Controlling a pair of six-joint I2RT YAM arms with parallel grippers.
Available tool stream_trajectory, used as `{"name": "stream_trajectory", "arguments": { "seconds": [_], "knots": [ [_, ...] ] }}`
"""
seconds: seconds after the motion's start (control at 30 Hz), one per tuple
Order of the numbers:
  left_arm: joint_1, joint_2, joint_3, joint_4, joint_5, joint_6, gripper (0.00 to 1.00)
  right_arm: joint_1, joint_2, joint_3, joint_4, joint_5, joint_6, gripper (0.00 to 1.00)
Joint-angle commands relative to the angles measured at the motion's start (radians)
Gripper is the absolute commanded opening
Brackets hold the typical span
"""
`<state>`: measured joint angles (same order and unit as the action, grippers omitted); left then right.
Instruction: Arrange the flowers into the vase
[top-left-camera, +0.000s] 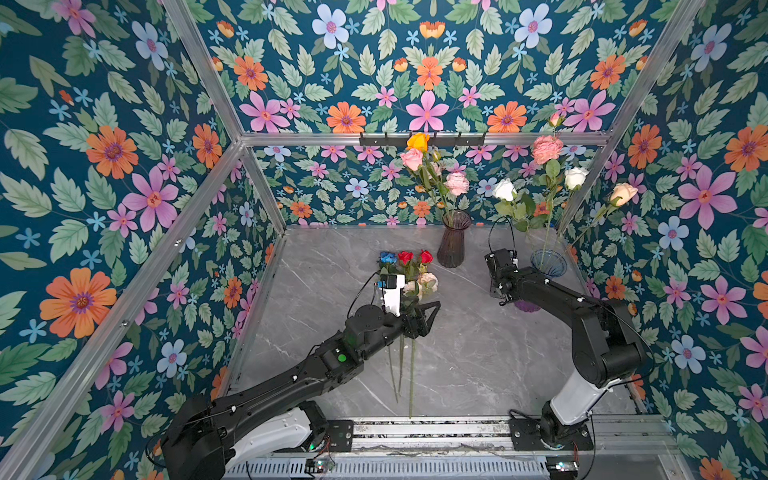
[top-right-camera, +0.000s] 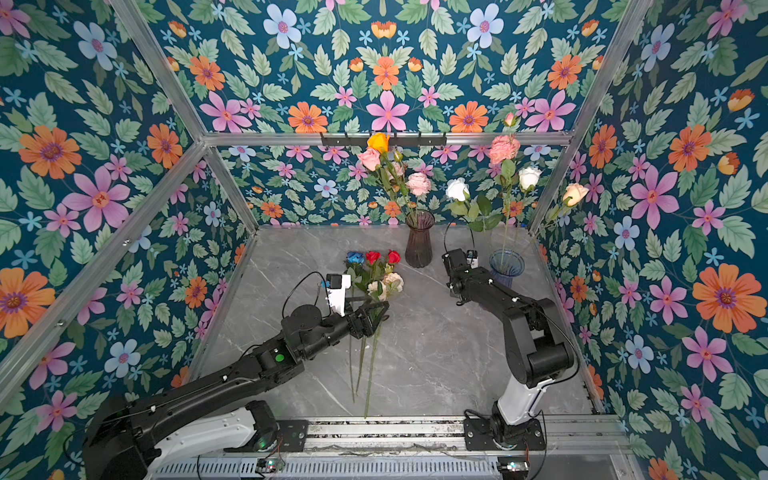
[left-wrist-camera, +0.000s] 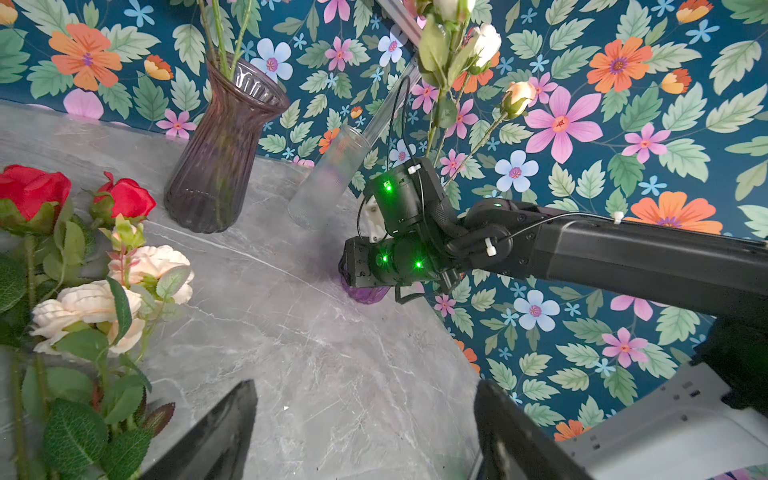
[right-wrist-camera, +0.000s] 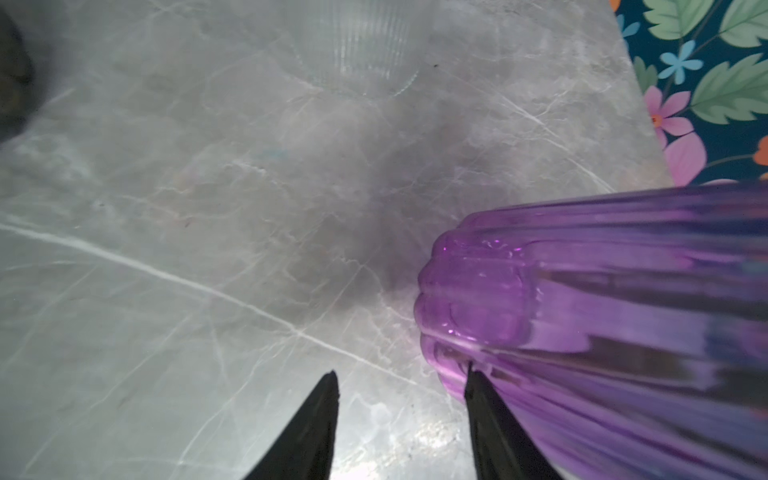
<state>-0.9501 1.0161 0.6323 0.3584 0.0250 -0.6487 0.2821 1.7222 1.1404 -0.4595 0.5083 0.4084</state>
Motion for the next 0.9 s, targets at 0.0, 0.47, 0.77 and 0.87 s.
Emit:
{"name": "stream_trajectory", "arguments": {
  "seconds": [0.0,0.47,0.77,0.87],
  "knots": [
    [0.002,-0.011,0.002,-0.012,-0.016,0.023,0.84,-0.009,0.009,0.005,-0.024,0.055,-0.018,0.51],
    [0.007,-0.040,-0.005,-0.036,-0.025,0.023,0.84,-0.055,0.017,-0.001,-0.012,0.067,-0.049,0.51],
    [0.007,-0.048,0.003,-0.047,-0.032,0.028,0.85,0.004,0.008,0.030,-0.004,-0.053,-0.179,0.56],
    [0.007,-0.063,-0.002,-0.057,-0.042,0.034,0.85,0.089,0.039,0.072,-0.025,-0.048,-0.238,0.60]
  ]
}}
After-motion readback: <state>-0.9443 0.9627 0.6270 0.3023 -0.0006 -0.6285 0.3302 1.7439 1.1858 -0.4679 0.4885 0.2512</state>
